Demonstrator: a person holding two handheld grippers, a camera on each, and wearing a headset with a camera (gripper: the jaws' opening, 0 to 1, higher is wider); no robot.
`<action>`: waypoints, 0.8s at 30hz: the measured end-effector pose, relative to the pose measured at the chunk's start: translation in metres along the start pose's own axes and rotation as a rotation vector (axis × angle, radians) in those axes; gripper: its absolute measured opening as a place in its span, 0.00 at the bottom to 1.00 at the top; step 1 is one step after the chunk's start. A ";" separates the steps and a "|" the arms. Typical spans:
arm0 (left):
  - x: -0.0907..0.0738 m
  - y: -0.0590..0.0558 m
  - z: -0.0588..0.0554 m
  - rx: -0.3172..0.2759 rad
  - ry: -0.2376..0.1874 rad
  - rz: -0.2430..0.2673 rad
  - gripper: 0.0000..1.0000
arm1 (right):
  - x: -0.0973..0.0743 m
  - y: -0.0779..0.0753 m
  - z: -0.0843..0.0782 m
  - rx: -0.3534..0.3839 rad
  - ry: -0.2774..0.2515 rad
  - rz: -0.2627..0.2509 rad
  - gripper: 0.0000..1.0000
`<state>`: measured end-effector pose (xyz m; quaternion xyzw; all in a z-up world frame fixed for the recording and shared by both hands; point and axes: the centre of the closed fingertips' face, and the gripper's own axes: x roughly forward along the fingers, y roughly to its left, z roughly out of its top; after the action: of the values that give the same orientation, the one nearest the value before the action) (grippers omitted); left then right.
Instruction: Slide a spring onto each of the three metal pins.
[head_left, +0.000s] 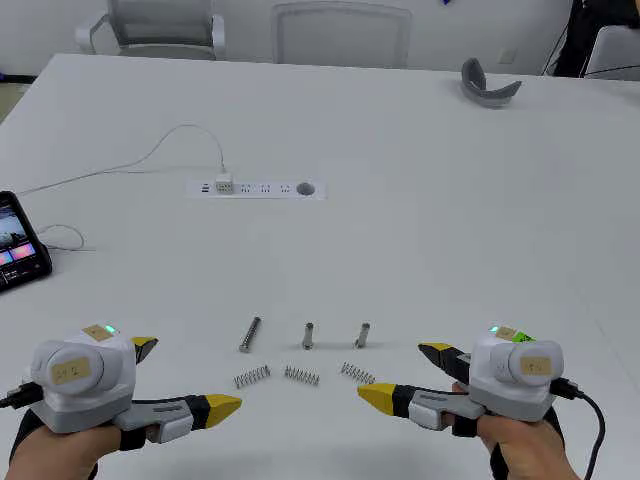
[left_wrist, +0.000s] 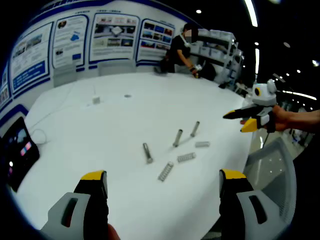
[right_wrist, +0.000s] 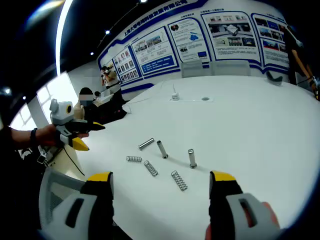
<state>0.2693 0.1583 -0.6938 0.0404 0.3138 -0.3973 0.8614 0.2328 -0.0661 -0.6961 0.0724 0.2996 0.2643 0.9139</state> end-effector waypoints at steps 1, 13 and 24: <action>0.000 0.000 0.000 0.000 0.000 0.000 0.94 | 0.000 0.000 0.000 0.000 0.001 0.000 0.80; -0.001 0.006 -0.001 -0.006 -0.003 0.003 0.94 | -0.001 0.000 -0.001 0.010 -0.002 0.010 0.79; 0.003 0.008 -0.005 -0.006 0.008 0.005 0.93 | -0.002 0.003 -0.006 0.007 0.006 0.014 0.80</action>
<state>0.2739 0.1633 -0.7010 0.0399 0.3184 -0.3942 0.8612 0.2271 -0.0650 -0.6991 0.0767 0.3029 0.2701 0.9107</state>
